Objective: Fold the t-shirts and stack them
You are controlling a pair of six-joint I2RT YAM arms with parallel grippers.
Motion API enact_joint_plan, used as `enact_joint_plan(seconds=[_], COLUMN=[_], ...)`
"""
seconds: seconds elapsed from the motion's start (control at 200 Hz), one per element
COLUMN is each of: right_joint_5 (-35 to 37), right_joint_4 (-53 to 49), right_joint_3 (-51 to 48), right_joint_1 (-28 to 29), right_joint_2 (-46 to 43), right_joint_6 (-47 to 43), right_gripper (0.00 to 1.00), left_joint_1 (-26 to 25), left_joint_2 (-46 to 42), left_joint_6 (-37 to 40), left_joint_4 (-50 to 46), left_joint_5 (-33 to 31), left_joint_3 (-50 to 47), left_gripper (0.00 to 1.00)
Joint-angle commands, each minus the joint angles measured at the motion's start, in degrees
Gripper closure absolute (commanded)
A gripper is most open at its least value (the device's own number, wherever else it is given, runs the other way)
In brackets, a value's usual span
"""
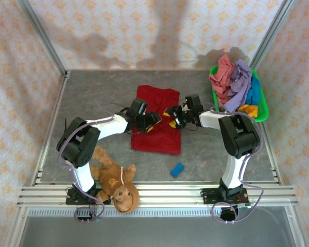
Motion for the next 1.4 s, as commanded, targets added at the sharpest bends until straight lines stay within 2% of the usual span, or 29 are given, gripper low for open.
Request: enact_joint_plan(seconds=[0.0,0.16,0.305,0.435,0.606,0.916,1.106,1.391], right_joint_5=[-1.9,-1.6,0.8,1.2,1.7,1.4,1.0,0.4], right_joint_4=[13.8,23.3,24.1,19.3,7.4,4.0,3.6,3.6], right_joint_3=[2.7,6.4,8.4,9.4,9.0,6.4,6.8,6.0], right_joint_1=[-1.2,-2.2,-3.3,-3.6,-3.6,-3.9,-4.3,-5.5], right_joint_2=[3.1,7.9,9.3,7.5,2.5,-0.5,-0.6,-1.6], right_joint_6=[7.9,13.8,14.0,11.1,2.8,0.3,0.3,0.4], right_gripper=[0.39,0.39,0.39,0.39,0.39,0.39,0.39,0.39], left_joint_1=[1.2,1.5,1.6,1.5,0.6,-0.9,-0.6,0.6], left_joint_2=[-3.1,-6.8,-7.8,-6.9,-3.8,-0.3,0.2,4.8], left_joint_6=[1.5,3.1,1.9,0.5,-0.8,-3.5,0.6,10.2], left_joint_4=[-3.1,-6.7,-4.8,-2.5,1.0,5.3,-0.4,-12.0], left_joint_5=[-2.5,-3.5,-3.3,-2.2,0.3,1.1,-2.4,-8.1], left_joint_3=[2.1,1.1,-2.1,-3.4,-3.0,-3.2,-0.5,9.9], left_gripper=[0.41,0.41,0.41,0.4,0.4,0.4,0.4,0.4])
